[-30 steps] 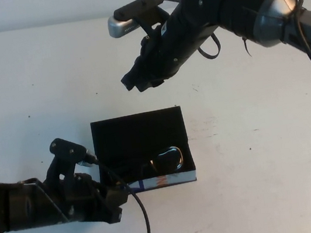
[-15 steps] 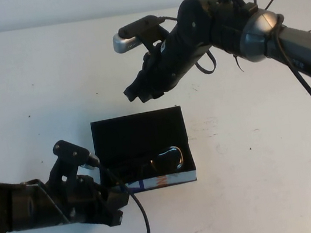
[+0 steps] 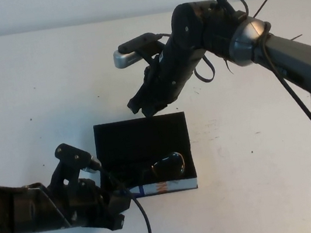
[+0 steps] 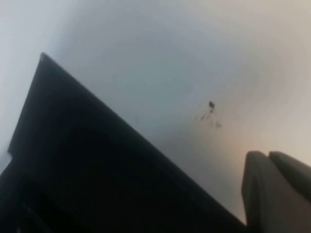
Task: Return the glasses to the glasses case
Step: Close the glasses case
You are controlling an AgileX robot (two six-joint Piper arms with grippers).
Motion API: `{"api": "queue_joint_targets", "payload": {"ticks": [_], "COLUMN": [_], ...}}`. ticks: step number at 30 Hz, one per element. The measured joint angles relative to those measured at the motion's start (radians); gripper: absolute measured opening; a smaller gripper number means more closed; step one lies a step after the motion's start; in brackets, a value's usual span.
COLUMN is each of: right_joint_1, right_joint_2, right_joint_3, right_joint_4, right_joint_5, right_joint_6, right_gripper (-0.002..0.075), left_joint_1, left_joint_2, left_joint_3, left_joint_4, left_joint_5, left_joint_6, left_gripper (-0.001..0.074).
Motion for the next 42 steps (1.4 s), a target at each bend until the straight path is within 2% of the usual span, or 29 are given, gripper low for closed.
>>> {"api": "queue_joint_targets", "payload": {"ticks": [10, 18, 23, 29, 35, 42], "right_joint_1": [-0.002, -0.002, 0.036, 0.085, 0.087, 0.087], "right_joint_2": [0.002, 0.002, 0.002, -0.044, -0.131, -0.145], "right_joint_3": [-0.083, -0.09, -0.09, 0.007, 0.183, 0.304], "right_joint_4": [-0.004, 0.052, 0.065, 0.063, 0.068, 0.097], "right_joint_5": [0.167, 0.18, 0.18, 0.18, 0.18, 0.18], "right_joint_6": [0.0, 0.001, 0.025, 0.028, 0.029, 0.018], "right_gripper": [-0.0011, -0.0011, -0.0011, -0.0011, -0.0011, -0.0011], "left_joint_1": [0.0, 0.0, 0.0, 0.0, 0.0, 0.0], "left_joint_2": [0.0, 0.0, 0.0, 0.0, 0.0, -0.002], "left_joint_3": [0.0, 0.0, 0.0, 0.0, 0.0, 0.0], "left_joint_4": [0.0, 0.0, 0.0, 0.0, 0.0, 0.0], "left_joint_5": [-0.006, -0.02, -0.022, -0.022, -0.022, -0.022], "left_joint_6": [0.002, 0.002, 0.002, 0.002, 0.002, 0.002], "left_gripper": [-0.0001, -0.0001, -0.0001, -0.0001, -0.0001, -0.0001]}}
